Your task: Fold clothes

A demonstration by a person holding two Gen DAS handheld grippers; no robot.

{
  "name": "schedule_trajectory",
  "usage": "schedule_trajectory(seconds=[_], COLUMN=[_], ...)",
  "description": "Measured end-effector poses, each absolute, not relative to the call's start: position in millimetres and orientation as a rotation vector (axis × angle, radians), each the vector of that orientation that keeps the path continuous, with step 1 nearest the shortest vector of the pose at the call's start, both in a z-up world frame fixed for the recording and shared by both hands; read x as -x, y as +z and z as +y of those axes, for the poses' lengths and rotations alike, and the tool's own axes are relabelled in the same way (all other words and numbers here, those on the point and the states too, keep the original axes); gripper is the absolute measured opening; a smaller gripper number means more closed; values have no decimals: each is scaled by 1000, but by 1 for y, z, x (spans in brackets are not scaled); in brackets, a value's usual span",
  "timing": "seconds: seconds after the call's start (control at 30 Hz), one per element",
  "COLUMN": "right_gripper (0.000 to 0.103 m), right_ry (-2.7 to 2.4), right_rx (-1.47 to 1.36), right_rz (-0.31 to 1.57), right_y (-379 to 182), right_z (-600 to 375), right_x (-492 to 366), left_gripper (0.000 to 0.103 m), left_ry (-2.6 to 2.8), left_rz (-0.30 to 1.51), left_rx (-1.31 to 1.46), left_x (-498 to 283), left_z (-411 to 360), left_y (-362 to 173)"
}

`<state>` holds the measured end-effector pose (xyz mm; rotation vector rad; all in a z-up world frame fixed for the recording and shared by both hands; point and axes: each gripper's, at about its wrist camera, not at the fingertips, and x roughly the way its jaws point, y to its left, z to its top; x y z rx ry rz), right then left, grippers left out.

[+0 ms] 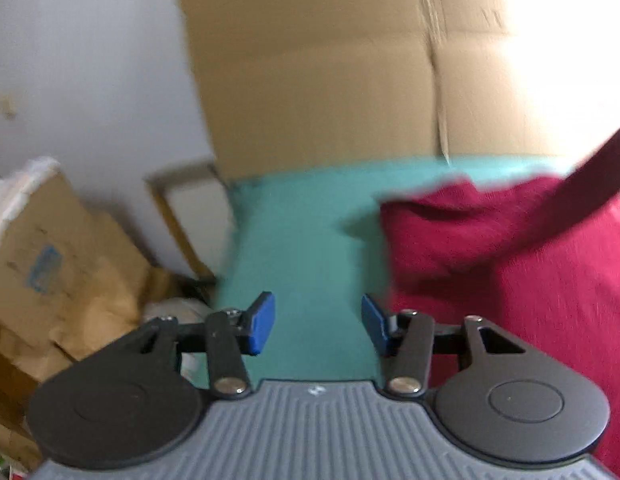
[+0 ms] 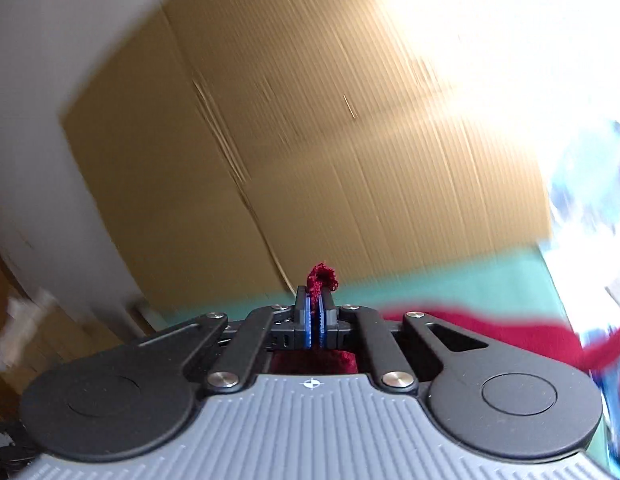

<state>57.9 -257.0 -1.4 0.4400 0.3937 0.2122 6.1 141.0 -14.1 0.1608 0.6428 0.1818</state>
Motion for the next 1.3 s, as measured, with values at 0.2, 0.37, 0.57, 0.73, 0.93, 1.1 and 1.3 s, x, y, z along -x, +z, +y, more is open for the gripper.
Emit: schedule_trajectory(seconds=[0.2, 0.37, 0.57, 0.73, 0.93, 1.1, 1.3], right_gripper=[5, 5, 5, 5, 5, 5, 5], right_ry=[189, 119, 6, -47, -25, 3, 12], right_rx=[-388, -321, -322, -348, -363, -308, -256], right_rz=[309, 412, 456, 463, 472, 479, 486], right_y=[35, 4, -13, -7, -13, -4, 7], right_z=[-279, -280, -295, -313, -297, -281, -263], right_x=[-59, -62, -65, -78, -99, -105, -103], left_gripper=[70, 70, 64, 63, 63, 67, 53], left_ry=[230, 126, 34, -10, -9, 28, 13], left_rz=[502, 567, 744, 921, 1035, 1056, 1036], left_rx=[-188, -187, -342, -338, -261, -156, -55], left_x=[-8, -44, -78, -52, 33, 98, 124], left_z=[147, 126, 86, 99, 120, 127, 116], left_y=[61, 34, -70, -137, -161, -157, -156])
